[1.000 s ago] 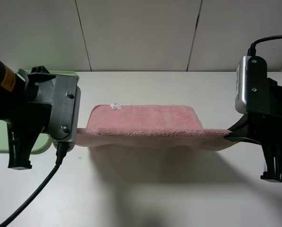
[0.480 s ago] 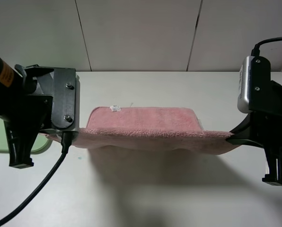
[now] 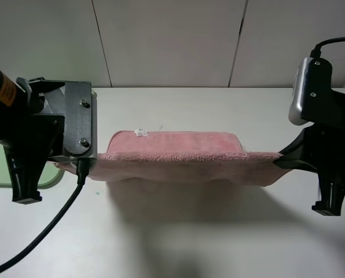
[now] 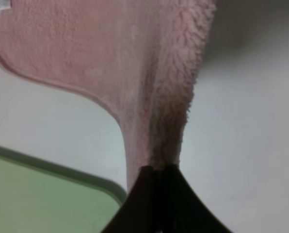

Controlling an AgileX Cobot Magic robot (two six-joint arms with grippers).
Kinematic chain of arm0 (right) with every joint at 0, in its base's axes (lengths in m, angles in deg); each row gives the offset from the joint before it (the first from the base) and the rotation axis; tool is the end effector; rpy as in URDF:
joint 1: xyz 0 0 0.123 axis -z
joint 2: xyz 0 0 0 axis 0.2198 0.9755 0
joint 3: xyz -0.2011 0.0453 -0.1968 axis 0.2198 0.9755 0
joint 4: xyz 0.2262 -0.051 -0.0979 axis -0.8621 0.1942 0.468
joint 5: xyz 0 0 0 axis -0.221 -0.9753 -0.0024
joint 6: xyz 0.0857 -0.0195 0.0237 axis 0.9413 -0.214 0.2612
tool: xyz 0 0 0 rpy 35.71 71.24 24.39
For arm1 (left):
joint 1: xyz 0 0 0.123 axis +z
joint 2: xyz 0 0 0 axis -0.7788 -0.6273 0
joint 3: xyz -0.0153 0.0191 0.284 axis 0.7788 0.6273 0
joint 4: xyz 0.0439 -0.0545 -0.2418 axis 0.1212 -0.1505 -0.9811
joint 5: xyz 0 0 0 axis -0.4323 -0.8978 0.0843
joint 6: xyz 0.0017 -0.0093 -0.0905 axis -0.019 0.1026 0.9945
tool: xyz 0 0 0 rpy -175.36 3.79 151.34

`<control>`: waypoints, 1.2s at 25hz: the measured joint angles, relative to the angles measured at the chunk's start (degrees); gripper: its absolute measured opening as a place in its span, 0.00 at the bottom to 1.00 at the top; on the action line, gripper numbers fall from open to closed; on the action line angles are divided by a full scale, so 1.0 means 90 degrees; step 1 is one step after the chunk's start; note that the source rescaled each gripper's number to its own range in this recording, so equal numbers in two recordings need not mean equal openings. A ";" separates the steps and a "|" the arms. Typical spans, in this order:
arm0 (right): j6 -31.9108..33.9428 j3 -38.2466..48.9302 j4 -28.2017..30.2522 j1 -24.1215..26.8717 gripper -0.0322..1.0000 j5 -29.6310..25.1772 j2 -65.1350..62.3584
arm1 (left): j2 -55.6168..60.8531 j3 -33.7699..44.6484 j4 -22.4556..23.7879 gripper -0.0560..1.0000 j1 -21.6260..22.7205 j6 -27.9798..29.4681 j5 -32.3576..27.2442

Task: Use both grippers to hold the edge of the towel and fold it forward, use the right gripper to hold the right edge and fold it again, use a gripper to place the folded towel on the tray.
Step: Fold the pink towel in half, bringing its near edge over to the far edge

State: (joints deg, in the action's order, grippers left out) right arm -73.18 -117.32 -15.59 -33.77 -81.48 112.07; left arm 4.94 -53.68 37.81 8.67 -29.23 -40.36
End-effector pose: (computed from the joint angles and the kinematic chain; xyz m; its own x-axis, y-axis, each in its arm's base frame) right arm 0.1622 0.0789 0.2339 -0.1932 -0.8796 -0.4347 -0.8964 0.3384 -0.2863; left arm 0.1789 -0.1450 0.2552 -0.1062 0.9715 -0.2121 0.9134 0.1796 0.3652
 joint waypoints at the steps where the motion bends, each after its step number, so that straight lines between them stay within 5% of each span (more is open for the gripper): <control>1: 0.0053 -0.0080 0.0007 0.0000 0.03 -0.0008 0.0138 | 0.0000 0.0000 0.0042 0.05 0.0000 0.0022 0.0000; 19: 0.0150 -0.1005 0.0259 0.0000 0.03 0.0057 0.1613 | -0.1172 -0.1005 0.0697 0.05 0.0019 0.0573 -0.0513; 30: 0.0003 -0.1005 0.0246 0.0000 0.03 0.0379 0.1621 | -0.1761 -0.1402 0.0621 0.05 0.0646 0.0562 -0.0316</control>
State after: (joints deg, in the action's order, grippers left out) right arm -73.16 -126.37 -13.37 -33.77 -78.07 126.66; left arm -10.91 -66.30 43.40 14.48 -24.16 -43.21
